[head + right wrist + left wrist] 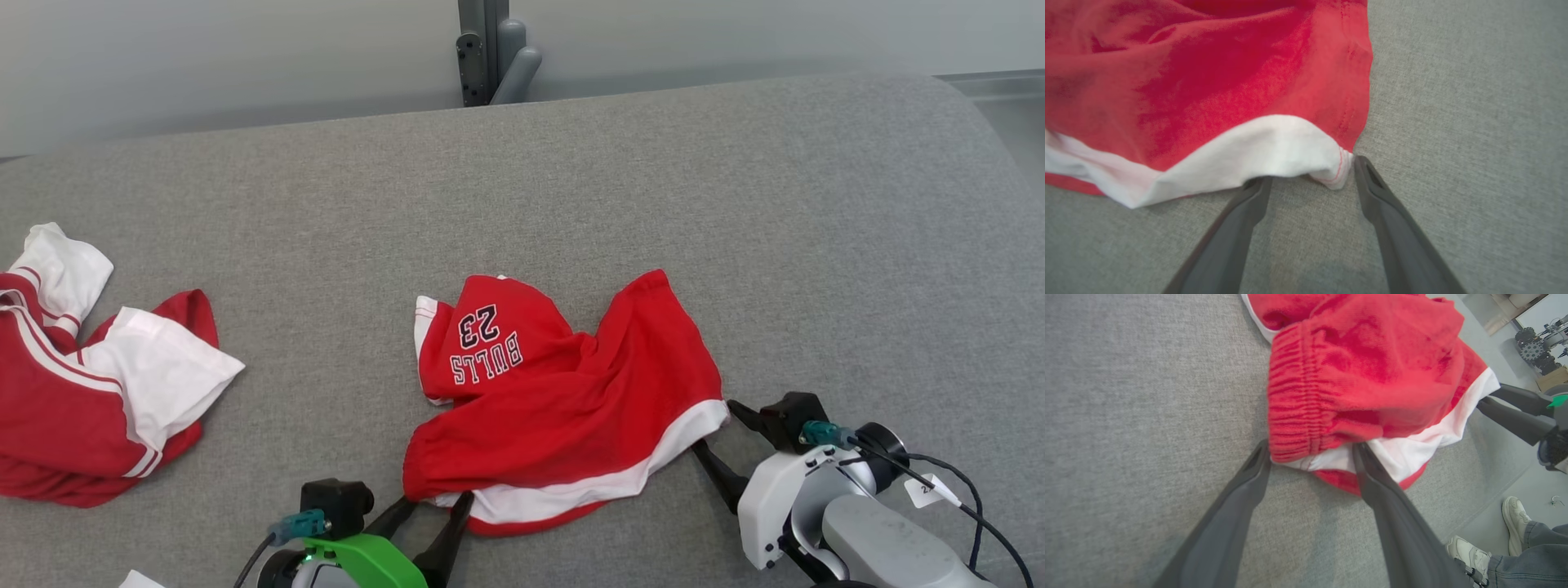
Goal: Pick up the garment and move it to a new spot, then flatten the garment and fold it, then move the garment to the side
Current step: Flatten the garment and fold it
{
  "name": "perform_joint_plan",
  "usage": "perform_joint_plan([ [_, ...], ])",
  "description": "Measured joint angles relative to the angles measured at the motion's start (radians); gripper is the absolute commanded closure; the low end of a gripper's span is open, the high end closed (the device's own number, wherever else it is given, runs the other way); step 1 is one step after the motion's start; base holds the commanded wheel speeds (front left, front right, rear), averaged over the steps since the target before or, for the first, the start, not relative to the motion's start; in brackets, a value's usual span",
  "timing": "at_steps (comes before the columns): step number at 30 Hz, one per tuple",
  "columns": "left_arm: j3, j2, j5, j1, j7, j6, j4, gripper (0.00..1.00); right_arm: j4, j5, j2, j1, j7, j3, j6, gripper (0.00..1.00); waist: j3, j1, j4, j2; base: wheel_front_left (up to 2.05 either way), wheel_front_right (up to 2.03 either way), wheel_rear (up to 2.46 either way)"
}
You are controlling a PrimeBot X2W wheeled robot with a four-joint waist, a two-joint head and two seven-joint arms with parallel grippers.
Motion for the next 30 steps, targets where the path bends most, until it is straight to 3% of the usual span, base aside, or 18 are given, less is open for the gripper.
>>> perform_joint_plan([
  [2, -0.009, 0.001, -0.004, -0.006, -0.005, 0.000, 0.004, 0.00, 0.001, 0.002, 0.000, 0.000, -0.001, 0.004, 0.000, 0.07, 0.001, 0.0000, 0.000, 0.0000, 0.00, 0.00, 0.00],
  [3, -0.017, 0.001, -0.010, -0.011, -0.012, 0.000, 0.008, 0.00, 0.002, 0.004, 0.000, -0.001, -0.001, 0.008, 0.000, 0.20, 0.001, 0.0000, -0.001, 0.0000, 0.00, 0.00, 0.00],
  [4, -0.029, 0.003, -0.024, -0.017, -0.012, 0.000, 0.010, 0.00, 0.003, 0.008, -0.001, -0.002, -0.001, 0.011, 0.000, 0.39, 0.002, 0.0000, -0.001, 0.0000, 0.00, 0.00, 0.00],
  [5, -0.039, 0.006, -0.032, -0.020, -0.017, 0.000, 0.012, 0.06, 0.004, 0.010, -0.001, -0.003, -0.002, 0.014, 0.000, 0.53, 0.003, 0.0000, -0.001, 0.0000, 0.00, 0.00, 0.00],
  [6, -0.049, 0.009, -0.039, -0.021, -0.017, 0.000, 0.014, 0.33, 0.005, 0.012, -0.002, -0.005, -0.002, 0.016, 0.000, 0.58, 0.003, 0.0000, -0.001, 0.0000, 0.00, 0.00, 0.00],
  [7, -0.062, 0.015, -0.046, -0.021, -0.016, 0.000, 0.013, 0.53, 0.006, 0.013, -0.004, -0.007, -0.003, 0.018, 0.000, 0.69, 0.004, 0.0000, -0.001, 0.0000, 0.00, 0.00, 0.00],
  [9, -0.077, 0.027, -0.058, -0.021, -0.019, 0.000, 0.011, 0.81, 0.006, 0.019, -0.007, -0.012, -0.005, 0.020, 0.000, 0.98, 0.006, 0.0000, -0.002, 0.0000, 0.00, 0.00, 0.00],
  [10, -0.083, 0.034, -0.065, -0.021, -0.021, 0.000, 0.005, 1.00, 0.006, 0.020, -0.008, -0.015, -0.006, 0.021, 0.000, 1.00, 0.007, 0.0000, -0.002, 0.0000, 0.00, 0.00, 0.00],
  [15, -0.105, 0.080, -0.102, -0.012, -0.020, 0.000, -0.058, 1.00, -0.017, 0.034, -0.031, -0.018, -0.009, 0.025, 0.000, 1.00, 0.007, 0.0000, -0.001, 0.0000, 0.00, 0.00, 0.00],
  [19, -0.096, 0.128, -0.170, 0.039, 0.015, 0.000, -0.192, 1.00, -0.089, 0.048, -0.078, -0.009, -0.010, 0.005, 0.000, 1.00, 0.004, 0.0000, 0.005, 0.0000, 0.00, 0.00, 0.00],
  [26, -0.041, 0.248, -0.299, 0.135, 0.131, 0.029, -0.589, 1.00, -0.347, 0.116, -0.226, 0.054, -0.008, -0.128, 0.000, 1.00, -0.001, 0.0000, 0.003, 0.0000, 0.00, 0.00, 0.00],
  [30, -0.007, 0.313, -0.345, 0.154, 0.186, 0.064, -0.811, 1.00, -0.536, 0.146, -0.312, 0.103, 0.057, -0.227, 0.000, 1.00, 0.003, 0.0000, -0.008, 0.0000, 0.00, 0.00, 0.00],
])
